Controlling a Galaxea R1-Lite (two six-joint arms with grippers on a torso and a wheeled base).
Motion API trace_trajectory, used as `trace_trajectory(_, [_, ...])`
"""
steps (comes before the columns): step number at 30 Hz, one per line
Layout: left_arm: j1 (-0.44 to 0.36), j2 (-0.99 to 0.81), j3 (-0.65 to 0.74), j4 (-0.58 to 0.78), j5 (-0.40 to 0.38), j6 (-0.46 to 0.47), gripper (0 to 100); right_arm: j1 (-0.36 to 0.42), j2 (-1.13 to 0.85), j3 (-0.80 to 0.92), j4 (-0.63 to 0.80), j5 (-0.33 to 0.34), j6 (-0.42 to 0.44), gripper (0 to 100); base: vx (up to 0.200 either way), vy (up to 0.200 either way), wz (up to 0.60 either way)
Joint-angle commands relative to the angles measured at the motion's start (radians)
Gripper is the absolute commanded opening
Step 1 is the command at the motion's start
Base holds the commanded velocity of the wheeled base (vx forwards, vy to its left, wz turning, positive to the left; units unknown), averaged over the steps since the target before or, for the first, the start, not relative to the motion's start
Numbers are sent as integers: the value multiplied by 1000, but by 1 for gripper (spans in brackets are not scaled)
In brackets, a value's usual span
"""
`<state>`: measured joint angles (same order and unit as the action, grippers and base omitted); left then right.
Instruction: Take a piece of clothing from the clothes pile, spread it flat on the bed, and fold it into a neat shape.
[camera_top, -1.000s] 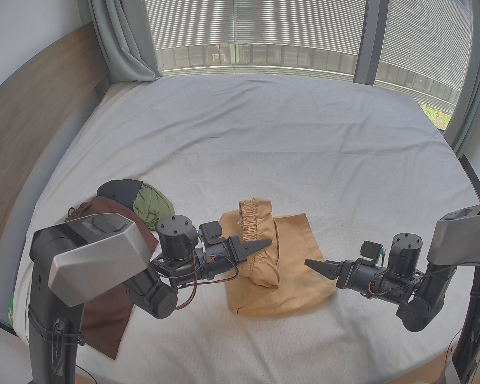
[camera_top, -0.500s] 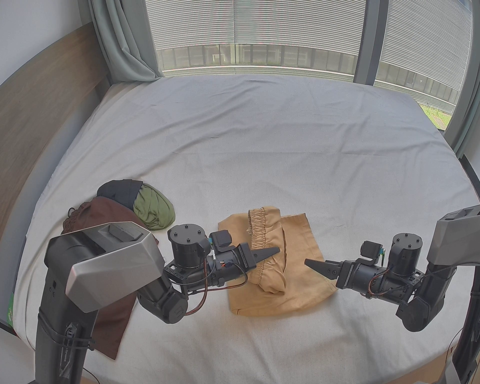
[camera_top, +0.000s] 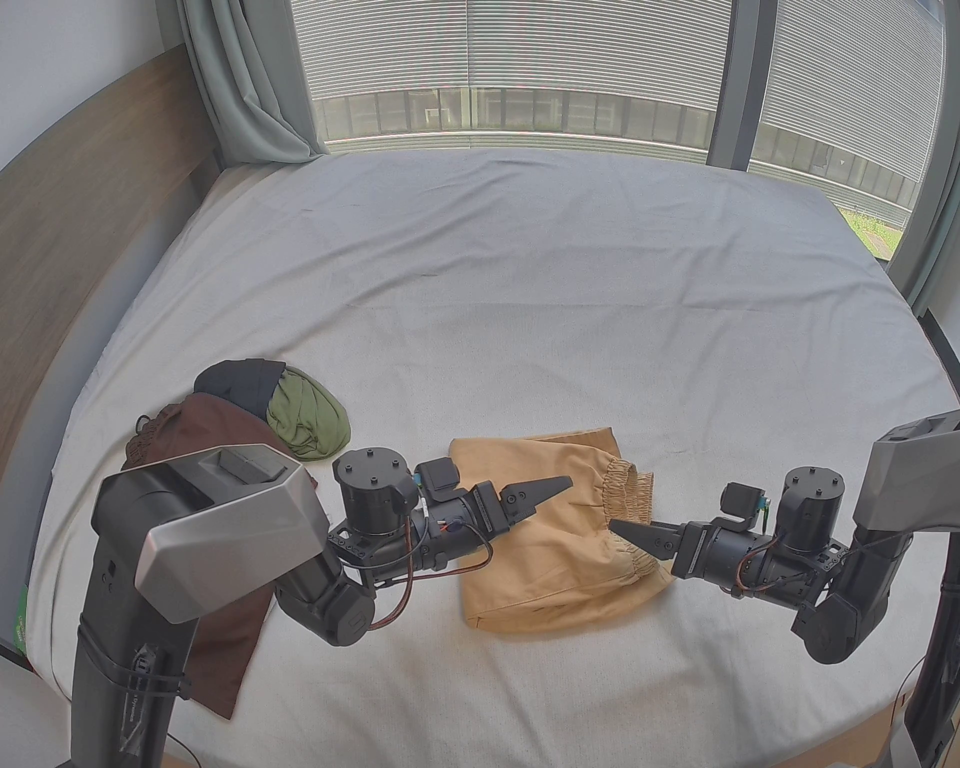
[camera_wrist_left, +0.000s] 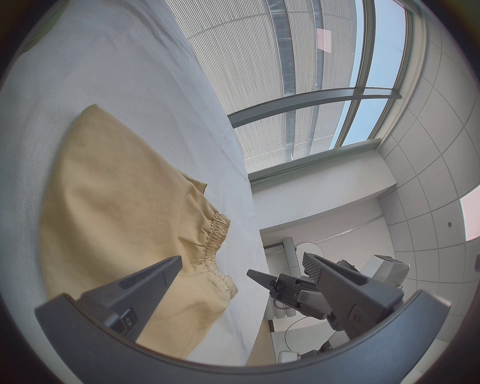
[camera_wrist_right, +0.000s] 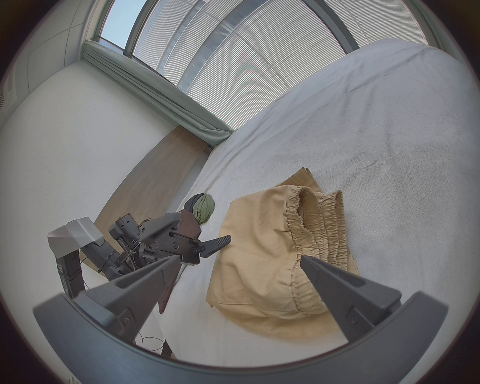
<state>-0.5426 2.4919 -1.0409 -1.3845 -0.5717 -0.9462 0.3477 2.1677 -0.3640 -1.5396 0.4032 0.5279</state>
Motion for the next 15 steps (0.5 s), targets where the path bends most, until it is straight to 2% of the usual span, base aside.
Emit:
trace_trajectory(1, [6, -8, 12, -5, 1, 1, 100, 4, 4, 0, -1, 0, 0, 100, 0, 0, 0])
trace_trajectory(9, [49, -61, 79, -59, 9, 12, 100, 22, 27, -1, -1, 0, 9, 100, 0, 0, 0])
trace_trajectory(12, [72, -96, 124, -59, 10, 38, 100, 68, 52, -13, -2, -3, 58, 100, 0, 0, 0])
trace_trajectory(15, [87, -104, 162, -68, 13, 92, 100, 86, 84, -33, -2, -27, 72, 100, 0, 0, 0])
